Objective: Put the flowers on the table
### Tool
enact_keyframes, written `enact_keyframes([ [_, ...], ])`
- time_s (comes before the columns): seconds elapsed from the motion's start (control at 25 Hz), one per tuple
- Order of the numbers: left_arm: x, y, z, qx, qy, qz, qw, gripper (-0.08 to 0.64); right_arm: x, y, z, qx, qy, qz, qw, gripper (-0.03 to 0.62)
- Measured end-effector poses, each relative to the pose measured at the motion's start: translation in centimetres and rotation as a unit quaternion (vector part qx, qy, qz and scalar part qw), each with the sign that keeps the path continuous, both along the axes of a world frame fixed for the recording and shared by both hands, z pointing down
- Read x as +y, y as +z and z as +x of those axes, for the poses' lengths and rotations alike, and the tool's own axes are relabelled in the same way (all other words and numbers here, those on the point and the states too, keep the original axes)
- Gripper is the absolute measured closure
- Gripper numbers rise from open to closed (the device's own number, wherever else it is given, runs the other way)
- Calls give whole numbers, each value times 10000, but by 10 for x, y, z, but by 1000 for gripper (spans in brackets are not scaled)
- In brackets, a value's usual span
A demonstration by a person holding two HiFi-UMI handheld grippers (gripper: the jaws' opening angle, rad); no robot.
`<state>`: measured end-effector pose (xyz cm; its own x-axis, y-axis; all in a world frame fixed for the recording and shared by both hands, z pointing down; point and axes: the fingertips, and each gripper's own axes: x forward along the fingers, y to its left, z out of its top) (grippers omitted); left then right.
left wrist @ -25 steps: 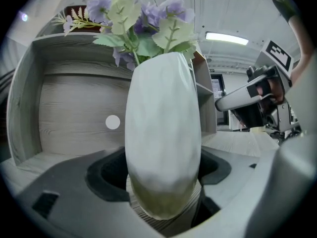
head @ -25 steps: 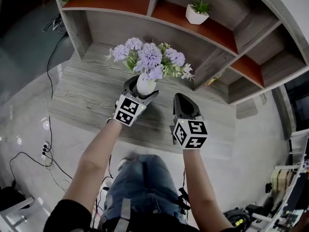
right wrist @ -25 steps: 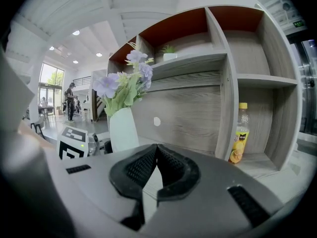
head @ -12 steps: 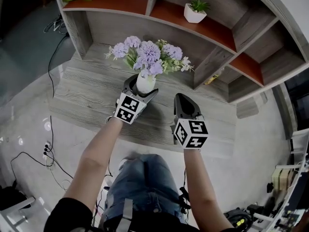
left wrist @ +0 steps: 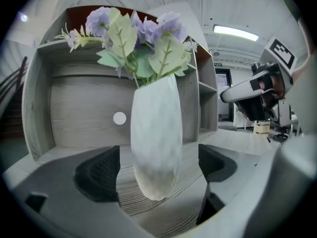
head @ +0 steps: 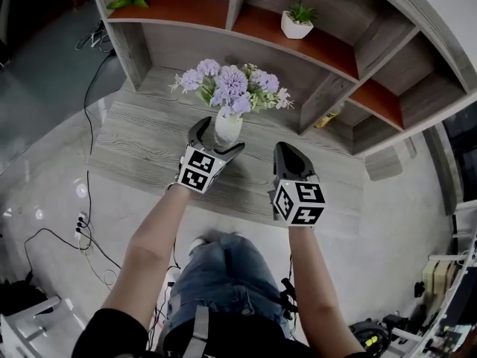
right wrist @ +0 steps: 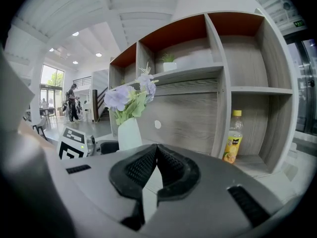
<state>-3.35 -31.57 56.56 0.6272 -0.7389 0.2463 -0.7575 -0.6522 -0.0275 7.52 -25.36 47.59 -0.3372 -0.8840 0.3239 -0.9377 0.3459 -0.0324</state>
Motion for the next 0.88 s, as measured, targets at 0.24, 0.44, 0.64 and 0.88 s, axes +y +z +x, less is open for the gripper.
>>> enact_keyframes([
  [0.24,13,-23,-12,-82,-146,-204,9997,80,8,-29,-4,35,-101,41,9999,578],
  [0.44,19,-49,-20,-73,-272,-285,9992,80,15,-53,-8,87,-346,20,9994,578],
  [0.64,29,-68,-26,-140,-330,-357,9987,80,18,-75,-12,166,-485,26,9987,578],
  [0.88,44,-86,-36,-1,-443,-403,9982,81,24,-90,-12,235,-466,150,9985,578],
])
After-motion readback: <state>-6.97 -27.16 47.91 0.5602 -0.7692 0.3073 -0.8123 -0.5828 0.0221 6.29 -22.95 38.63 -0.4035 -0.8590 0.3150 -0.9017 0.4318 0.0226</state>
